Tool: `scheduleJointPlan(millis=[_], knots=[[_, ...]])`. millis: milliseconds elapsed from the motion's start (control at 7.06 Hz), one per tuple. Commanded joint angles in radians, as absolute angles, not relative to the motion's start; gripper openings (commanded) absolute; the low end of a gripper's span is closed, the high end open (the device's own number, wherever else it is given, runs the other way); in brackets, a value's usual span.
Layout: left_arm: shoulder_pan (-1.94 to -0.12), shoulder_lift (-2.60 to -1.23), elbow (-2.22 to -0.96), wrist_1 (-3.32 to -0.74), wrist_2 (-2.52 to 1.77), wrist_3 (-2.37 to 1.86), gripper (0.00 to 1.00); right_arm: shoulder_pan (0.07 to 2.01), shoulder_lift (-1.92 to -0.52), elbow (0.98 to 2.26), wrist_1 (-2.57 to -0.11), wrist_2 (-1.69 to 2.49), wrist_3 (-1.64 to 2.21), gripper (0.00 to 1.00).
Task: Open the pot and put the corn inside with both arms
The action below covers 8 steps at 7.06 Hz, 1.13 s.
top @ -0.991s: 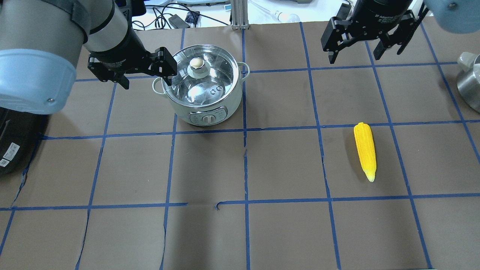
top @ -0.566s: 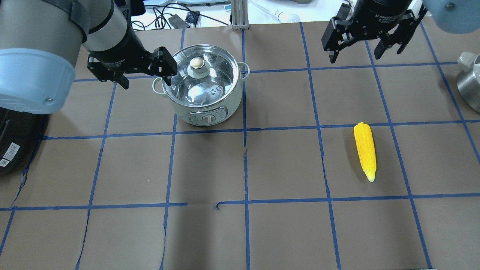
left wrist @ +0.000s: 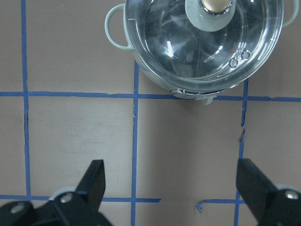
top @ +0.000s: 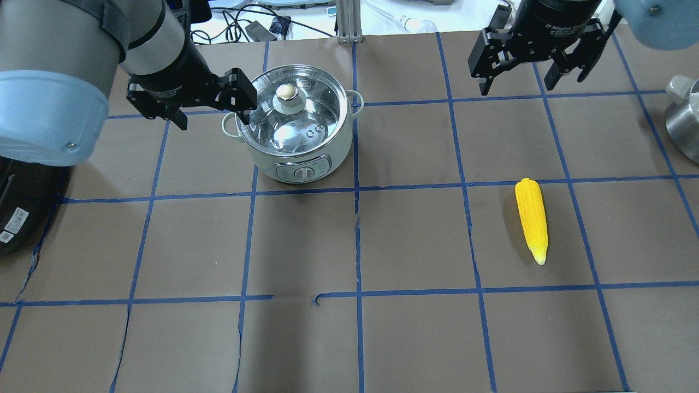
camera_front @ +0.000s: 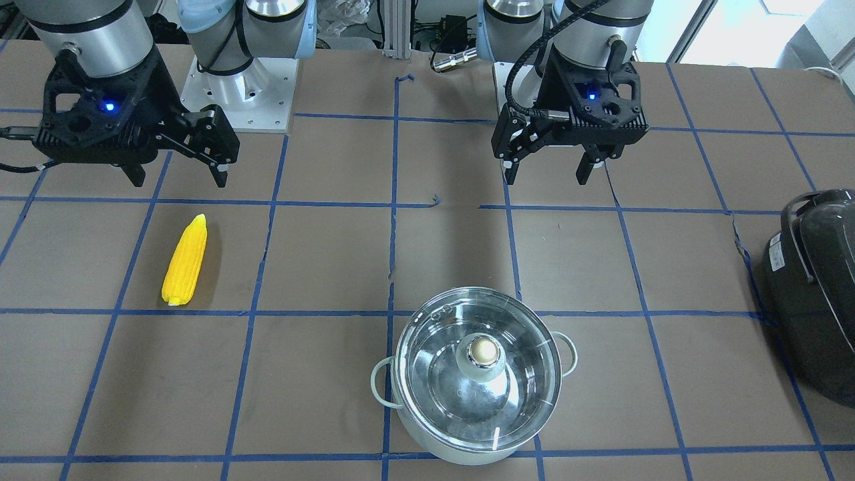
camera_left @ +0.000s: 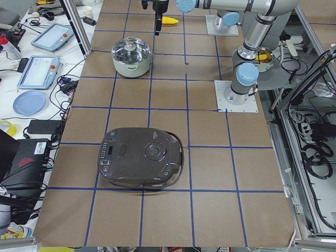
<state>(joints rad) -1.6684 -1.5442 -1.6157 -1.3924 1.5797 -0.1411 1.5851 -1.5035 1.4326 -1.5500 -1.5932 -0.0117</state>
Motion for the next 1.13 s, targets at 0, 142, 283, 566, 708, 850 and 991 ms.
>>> scheduleJointPlan(millis=[0, 142, 283, 566, 708, 850, 991], knots=[[-1.667, -1.543, -1.617, -1.393, 1.578, -0.141, 1.00, 1.585, -1.502, 1.433, -1.563, -1.597, -0.018, 1.00], [-1.667, -1.543, -1.617, -1.393, 1.578, -0.141, 1.00, 1.585, -1.500, 1.433, -1.563, -1.597, -0.020, 1.00], [-1.667, -1.543, -1.617, -1.393, 1.580, -0.141, 1.00, 1.580, -1.497, 1.434, -1.563, -1.600, -0.024, 1.00], [-1.667, -1.542, -1.617, -1.393, 1.583, -0.141, 1.00, 1.522, -1.497, 1.436, -1.557, -1.598, -0.029, 1.00], [-1.666, -1.542, -1.617, -1.394, 1.588, -0.141, 1.00, 1.502, -1.494, 1.442, -1.552, -1.598, -0.040, 1.00], [-1.661, -1.542, -1.617, -1.393, 1.583, -0.141, 1.00, 1.482, -1.496, 1.478, -1.558, -1.600, -0.057, 1.00], [-1.661, -1.542, -1.617, -1.393, 1.583, -0.141, 1.00, 1.459, -1.496, 1.503, -1.560, -1.600, -0.086, 1.00]])
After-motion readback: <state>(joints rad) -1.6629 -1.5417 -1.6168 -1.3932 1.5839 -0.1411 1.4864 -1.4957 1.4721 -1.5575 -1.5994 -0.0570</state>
